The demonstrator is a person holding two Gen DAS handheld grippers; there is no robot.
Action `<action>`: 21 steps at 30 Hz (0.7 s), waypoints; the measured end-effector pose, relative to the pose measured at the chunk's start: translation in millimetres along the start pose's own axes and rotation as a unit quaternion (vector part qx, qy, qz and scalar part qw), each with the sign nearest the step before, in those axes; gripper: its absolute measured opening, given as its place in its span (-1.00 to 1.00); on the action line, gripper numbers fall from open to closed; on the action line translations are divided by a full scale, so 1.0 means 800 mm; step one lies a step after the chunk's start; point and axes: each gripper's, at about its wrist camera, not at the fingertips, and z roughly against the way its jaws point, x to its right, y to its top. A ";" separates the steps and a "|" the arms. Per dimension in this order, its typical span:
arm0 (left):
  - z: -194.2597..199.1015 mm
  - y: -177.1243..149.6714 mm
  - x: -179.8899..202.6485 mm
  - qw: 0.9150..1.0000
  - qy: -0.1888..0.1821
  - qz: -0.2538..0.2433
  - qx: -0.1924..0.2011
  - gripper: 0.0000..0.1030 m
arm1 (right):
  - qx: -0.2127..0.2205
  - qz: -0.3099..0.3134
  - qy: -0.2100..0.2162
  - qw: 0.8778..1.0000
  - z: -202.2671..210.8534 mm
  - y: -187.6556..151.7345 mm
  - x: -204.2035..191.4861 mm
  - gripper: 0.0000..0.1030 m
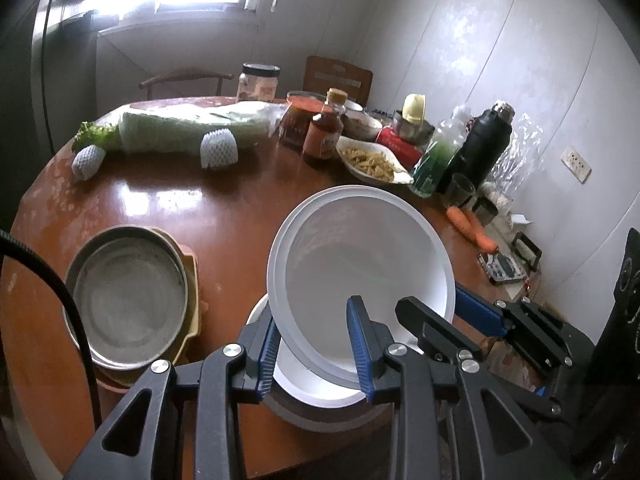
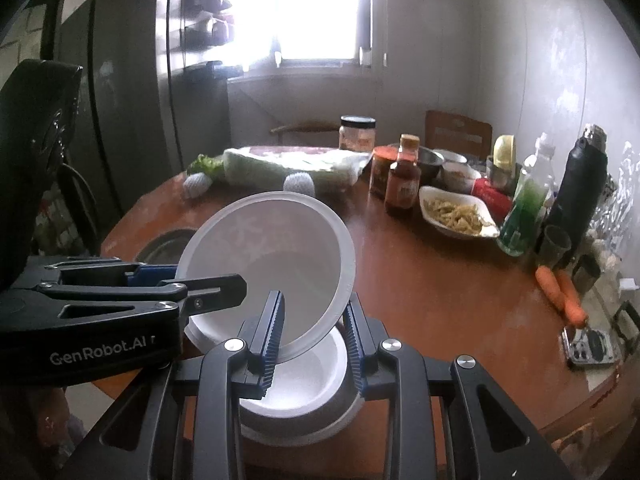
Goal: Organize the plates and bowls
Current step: 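Carry the held paper bowl over the steel bowl with the left tool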
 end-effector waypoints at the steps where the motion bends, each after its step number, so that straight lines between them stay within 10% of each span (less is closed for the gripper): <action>1: -0.001 -0.002 0.000 1.000 0.000 -0.001 -0.002 -0.37 | -0.002 0.000 -0.001 1.000 -0.001 -0.003 0.000 -0.40; 21: -0.032 -0.037 0.001 0.999 0.024 -0.007 -0.036 -0.37 | -0.039 -0.004 0.014 0.999 -0.022 -0.045 0.004 -0.40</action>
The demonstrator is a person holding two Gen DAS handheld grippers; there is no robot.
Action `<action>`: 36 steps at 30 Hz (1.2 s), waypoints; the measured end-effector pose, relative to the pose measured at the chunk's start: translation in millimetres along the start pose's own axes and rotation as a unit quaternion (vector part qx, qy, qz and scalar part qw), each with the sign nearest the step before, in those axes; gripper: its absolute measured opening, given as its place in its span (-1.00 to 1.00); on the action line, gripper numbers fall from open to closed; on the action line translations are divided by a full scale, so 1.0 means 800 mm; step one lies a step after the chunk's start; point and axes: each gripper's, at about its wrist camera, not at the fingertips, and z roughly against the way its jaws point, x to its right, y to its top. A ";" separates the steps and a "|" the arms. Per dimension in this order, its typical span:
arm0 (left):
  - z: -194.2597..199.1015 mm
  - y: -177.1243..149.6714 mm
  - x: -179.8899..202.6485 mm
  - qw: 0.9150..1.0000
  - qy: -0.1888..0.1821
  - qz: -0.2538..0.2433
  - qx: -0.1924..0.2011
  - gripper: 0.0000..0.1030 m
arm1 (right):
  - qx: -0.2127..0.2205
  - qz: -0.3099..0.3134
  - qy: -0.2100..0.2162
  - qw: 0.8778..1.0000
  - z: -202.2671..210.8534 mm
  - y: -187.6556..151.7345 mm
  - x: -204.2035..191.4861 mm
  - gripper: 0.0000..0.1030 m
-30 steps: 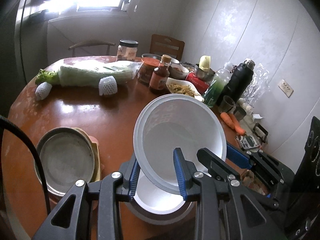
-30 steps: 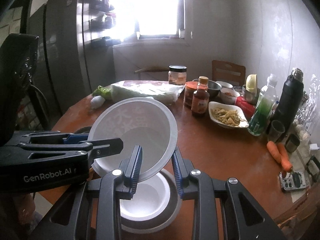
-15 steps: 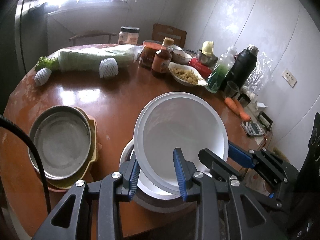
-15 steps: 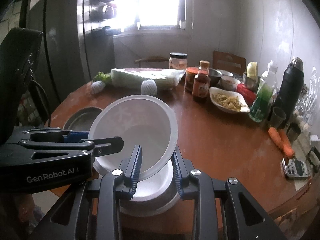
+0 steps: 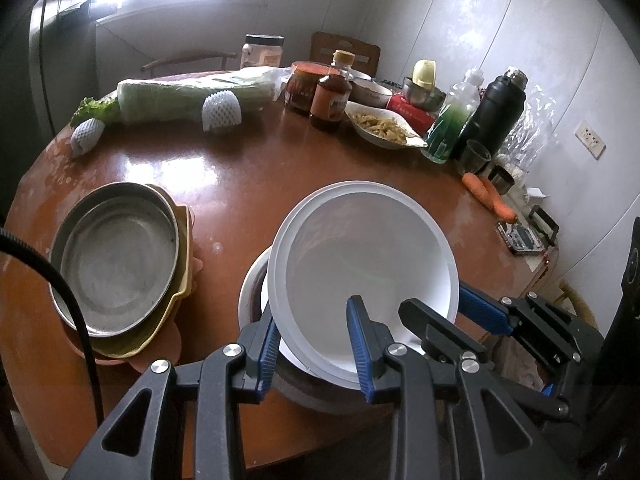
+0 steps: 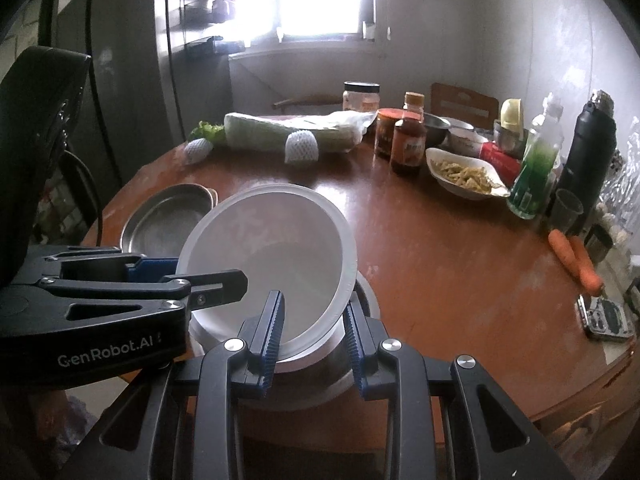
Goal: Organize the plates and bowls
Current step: 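Carry the held paper bowl over the steel bowl with the left tool, then lower the paper bowl into the first paper bowl with the left tool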
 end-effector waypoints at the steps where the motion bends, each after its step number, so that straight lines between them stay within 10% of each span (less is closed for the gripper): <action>1: -0.001 -0.001 0.000 1.000 0.001 0.000 -0.001 -0.37 | -0.001 0.000 0.001 1.000 -0.001 -0.001 0.000 -0.40; 36: -0.017 -0.010 0.002 0.998 0.053 -0.022 -0.006 -0.36 | -0.031 -0.001 0.002 1.000 -0.033 -0.016 0.005 -0.39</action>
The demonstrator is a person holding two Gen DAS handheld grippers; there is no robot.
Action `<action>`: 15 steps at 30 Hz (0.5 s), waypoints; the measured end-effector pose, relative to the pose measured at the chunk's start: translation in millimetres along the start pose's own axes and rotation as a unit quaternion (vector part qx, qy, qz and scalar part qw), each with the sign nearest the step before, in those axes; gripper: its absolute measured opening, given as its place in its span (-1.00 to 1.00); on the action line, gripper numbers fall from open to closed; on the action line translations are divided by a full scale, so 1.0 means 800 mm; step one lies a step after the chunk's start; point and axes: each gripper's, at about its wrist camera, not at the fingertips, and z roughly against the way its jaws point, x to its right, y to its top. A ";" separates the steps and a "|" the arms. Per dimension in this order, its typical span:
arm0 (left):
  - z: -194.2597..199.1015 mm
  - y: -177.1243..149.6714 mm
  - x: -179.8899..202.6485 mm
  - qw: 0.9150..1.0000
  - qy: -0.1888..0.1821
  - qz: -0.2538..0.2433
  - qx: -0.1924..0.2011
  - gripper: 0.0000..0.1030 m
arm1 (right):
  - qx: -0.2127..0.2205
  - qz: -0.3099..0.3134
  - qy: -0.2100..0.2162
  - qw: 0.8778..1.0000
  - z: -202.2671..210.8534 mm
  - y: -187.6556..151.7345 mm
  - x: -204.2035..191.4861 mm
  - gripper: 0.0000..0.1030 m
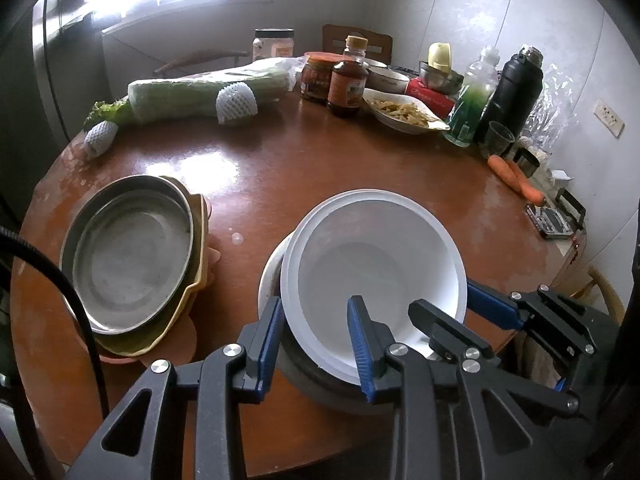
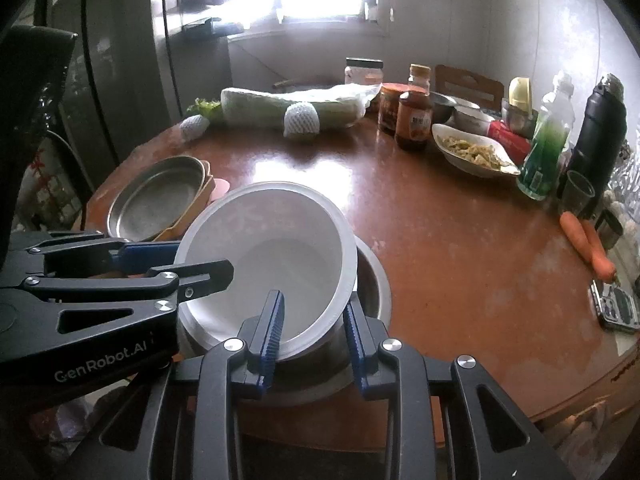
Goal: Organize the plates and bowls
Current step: 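Lower the paper bowl into the first paper bowl with the left tool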
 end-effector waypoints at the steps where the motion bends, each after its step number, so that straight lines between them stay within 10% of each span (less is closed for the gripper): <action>1: 0.001 0.000 0.000 1.000 0.000 0.000 0.000 -0.36 | 0.000 0.000 0.000 1.000 0.000 0.000 -0.001 -0.38; 15: 0.007 0.000 -0.004 1.000 -0.008 0.001 0.008 -0.36 | -0.001 -0.006 -0.001 1.000 0.001 0.001 -0.001 -0.31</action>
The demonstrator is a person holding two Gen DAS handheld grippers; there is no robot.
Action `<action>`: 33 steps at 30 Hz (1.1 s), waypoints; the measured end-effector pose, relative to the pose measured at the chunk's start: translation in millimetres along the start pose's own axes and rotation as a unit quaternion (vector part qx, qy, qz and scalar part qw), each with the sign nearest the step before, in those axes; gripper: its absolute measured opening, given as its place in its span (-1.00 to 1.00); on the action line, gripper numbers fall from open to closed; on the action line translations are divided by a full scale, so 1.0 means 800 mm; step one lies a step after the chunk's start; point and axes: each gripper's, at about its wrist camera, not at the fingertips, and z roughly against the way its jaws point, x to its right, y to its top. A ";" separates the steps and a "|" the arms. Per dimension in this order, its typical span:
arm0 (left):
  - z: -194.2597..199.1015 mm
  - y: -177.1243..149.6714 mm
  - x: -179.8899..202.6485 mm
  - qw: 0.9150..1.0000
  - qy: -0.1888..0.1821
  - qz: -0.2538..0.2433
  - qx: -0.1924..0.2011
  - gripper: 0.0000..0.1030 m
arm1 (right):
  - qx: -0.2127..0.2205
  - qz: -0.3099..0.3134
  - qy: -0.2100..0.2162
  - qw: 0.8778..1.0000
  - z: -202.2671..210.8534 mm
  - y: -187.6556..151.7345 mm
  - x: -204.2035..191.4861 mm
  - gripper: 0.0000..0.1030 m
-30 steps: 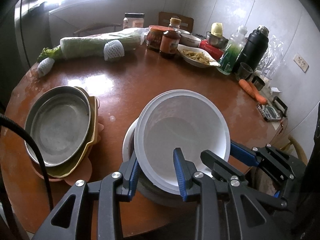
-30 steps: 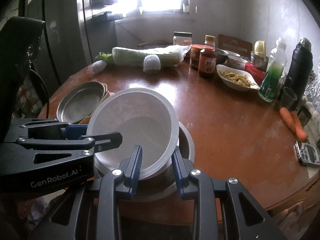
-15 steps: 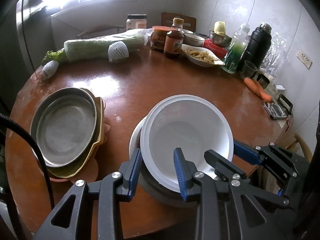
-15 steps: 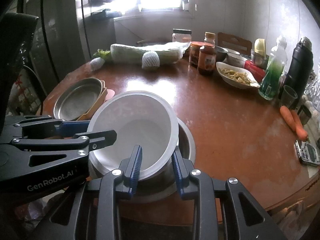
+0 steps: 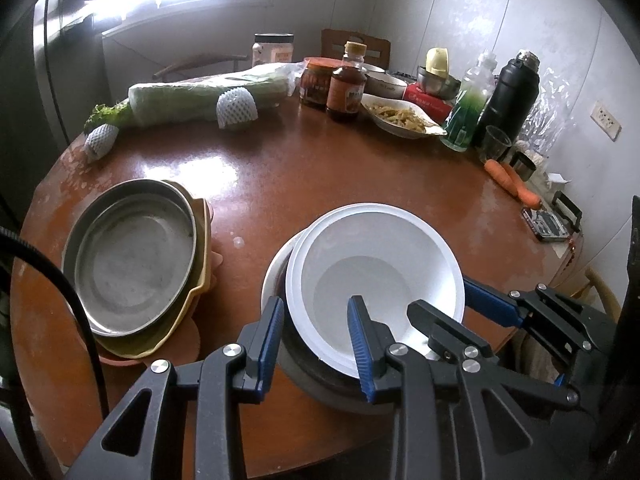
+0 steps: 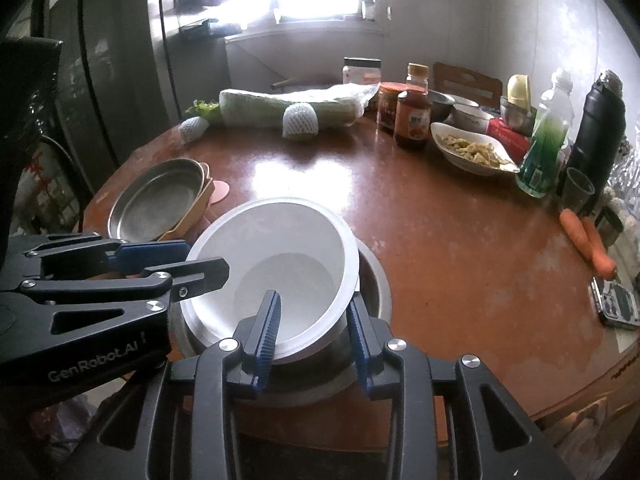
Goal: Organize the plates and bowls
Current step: 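Lower the paper bowl into the first paper bowl with the left tool, then open the left tool, withdraw, and move it to the steel bowl rim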
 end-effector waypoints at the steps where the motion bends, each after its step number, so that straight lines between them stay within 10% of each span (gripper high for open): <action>1: 0.001 0.000 0.000 1.000 0.000 0.000 0.001 -0.35 | 0.000 0.000 -0.001 1.000 0.001 0.000 0.000 -0.30; 33: 0.045 -0.001 -0.022 0.999 0.007 0.024 0.041 -0.18 | 0.039 -0.003 -0.020 0.999 0.041 0.018 0.001 0.02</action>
